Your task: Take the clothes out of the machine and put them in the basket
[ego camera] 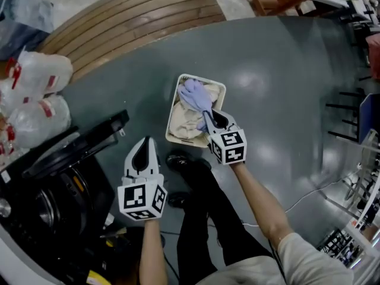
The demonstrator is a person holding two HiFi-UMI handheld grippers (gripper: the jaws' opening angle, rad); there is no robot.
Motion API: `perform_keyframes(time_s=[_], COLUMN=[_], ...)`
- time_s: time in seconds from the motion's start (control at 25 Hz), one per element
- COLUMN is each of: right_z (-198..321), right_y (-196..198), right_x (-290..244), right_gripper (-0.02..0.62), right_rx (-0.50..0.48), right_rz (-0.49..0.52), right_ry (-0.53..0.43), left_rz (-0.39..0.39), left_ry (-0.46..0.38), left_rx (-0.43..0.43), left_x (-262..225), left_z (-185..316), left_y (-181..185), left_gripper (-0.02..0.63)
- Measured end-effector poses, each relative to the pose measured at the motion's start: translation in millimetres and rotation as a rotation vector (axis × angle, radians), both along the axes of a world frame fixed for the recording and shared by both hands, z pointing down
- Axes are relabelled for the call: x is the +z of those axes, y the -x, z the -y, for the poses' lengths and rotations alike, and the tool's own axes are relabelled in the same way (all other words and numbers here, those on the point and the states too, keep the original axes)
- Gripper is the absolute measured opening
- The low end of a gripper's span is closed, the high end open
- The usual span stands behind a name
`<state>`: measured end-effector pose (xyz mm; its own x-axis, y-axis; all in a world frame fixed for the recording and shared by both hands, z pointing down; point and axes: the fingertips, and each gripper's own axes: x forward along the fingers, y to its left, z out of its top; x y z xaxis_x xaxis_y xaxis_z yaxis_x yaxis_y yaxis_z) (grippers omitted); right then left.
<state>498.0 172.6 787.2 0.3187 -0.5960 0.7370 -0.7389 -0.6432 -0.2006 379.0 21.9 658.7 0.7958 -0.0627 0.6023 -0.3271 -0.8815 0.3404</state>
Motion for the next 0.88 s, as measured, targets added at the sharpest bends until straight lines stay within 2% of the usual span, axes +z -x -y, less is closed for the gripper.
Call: perform_keyframes(time_s=[0.32, 0.48, 0.56, 0.6, 0.72, 0.88], right_z=[0, -6, -8, -6, -3, -12], right_y=[8, 12, 17, 21, 34, 31], right_x=[101, 136, 150, 155, 163, 156], right_gripper=[0.061, 0.063, 0.070, 0.094, 0.272, 0.291], right_rx=[0.080, 0.079, 0.065, 0.045, -0.010, 0.012], right_rz=[0.088, 0.107, 0.128, 0.145, 0.187, 0.133], right_ry=[0.077, 0.145, 0.149, 0.136, 0.108, 0.119], left_rz=[0.016, 0.024, 0.025, 0.024, 0.026, 0.015], left_ry=[0.001, 0.007, 0.015, 0.019, 0.027, 0.026], left_rx=[0.002, -0.004, -0.007, -0.008, 0.000, 0.007], left_x=[35, 50, 56, 58, 58, 54], left_z=[0, -2, -5, -7, -14, -18], left_y=[16, 26, 29, 29, 30, 28], left_gripper=[0.018, 0.018, 0.018, 0.018, 0.018, 0.018])
